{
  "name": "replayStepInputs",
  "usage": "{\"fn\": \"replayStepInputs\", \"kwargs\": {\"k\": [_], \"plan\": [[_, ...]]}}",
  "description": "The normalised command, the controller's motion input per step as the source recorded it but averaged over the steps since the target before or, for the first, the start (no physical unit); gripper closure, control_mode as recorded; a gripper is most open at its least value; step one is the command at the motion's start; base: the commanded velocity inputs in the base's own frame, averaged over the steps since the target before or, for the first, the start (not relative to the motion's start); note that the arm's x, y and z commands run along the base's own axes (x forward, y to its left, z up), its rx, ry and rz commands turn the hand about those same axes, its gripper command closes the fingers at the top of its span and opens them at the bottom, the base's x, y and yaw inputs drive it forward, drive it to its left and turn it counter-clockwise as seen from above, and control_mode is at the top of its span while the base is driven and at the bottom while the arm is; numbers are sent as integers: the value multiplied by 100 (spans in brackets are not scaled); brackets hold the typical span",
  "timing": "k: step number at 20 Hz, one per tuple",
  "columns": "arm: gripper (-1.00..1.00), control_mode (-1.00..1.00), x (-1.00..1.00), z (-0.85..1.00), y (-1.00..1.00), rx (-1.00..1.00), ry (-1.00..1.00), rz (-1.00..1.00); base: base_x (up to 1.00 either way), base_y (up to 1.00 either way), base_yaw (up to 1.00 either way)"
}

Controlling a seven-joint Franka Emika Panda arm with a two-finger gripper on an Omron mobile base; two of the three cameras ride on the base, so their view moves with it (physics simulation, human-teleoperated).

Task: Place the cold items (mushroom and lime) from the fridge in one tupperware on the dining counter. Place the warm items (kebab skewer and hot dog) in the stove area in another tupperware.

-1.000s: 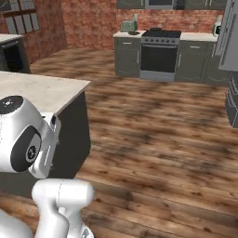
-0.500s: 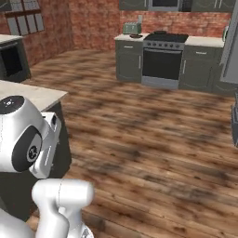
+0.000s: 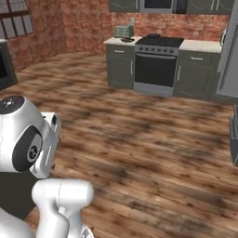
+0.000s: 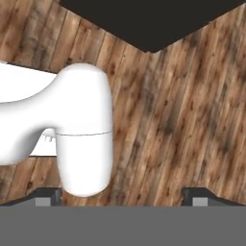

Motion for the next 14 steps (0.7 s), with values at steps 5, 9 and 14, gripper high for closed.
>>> {"fn": "replayStepInputs", "kwargs": {"k": [5,9,14], "plan": [[-100,100,0,0,0,0,0,0,100,-5,-3],[-100,100,0,0,0,0,0,0,100,0,-1],[-100,100,0,0,0,0,0,0,100,0,0]]}}
